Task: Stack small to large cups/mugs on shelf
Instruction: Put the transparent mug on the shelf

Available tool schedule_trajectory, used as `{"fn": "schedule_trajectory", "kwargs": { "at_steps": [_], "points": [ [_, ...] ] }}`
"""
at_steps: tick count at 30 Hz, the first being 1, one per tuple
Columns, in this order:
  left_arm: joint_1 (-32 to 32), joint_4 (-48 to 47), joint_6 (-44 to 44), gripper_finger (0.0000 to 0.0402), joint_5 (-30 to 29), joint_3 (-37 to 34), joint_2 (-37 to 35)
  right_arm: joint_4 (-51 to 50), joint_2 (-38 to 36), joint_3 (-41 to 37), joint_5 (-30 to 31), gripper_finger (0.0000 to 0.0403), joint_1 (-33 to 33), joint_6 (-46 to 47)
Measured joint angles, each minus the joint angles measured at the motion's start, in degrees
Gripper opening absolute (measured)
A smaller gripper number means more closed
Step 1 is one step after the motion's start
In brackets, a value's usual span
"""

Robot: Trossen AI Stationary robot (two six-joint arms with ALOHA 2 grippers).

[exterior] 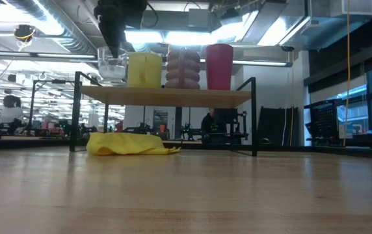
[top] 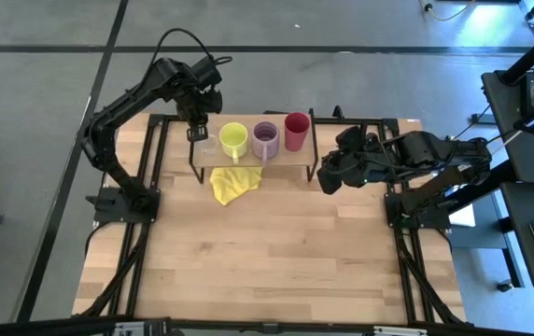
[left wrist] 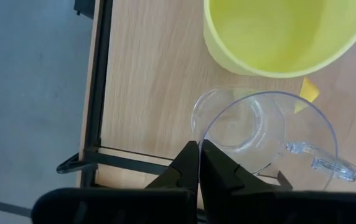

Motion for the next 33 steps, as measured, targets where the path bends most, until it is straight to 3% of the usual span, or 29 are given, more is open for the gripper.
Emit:
{"fn": "schedule_trajectory", "kwargs": {
  "at_steps": [25, 33],
  "points": [
    [0.0, 0.0, -3.9, 0.0, -1.9, 0.0, 1.9, 0.0, 0.0, 0.0, -0.2, 0.0122, 0.0, -1.3],
    [0.0, 0.0, -4.5, 0.0022, -1.7, 0.0, 1.9, 0.0, 0.0, 0.0, -0.2, 0.0122, 0.0, -1.6]
  ]
}}
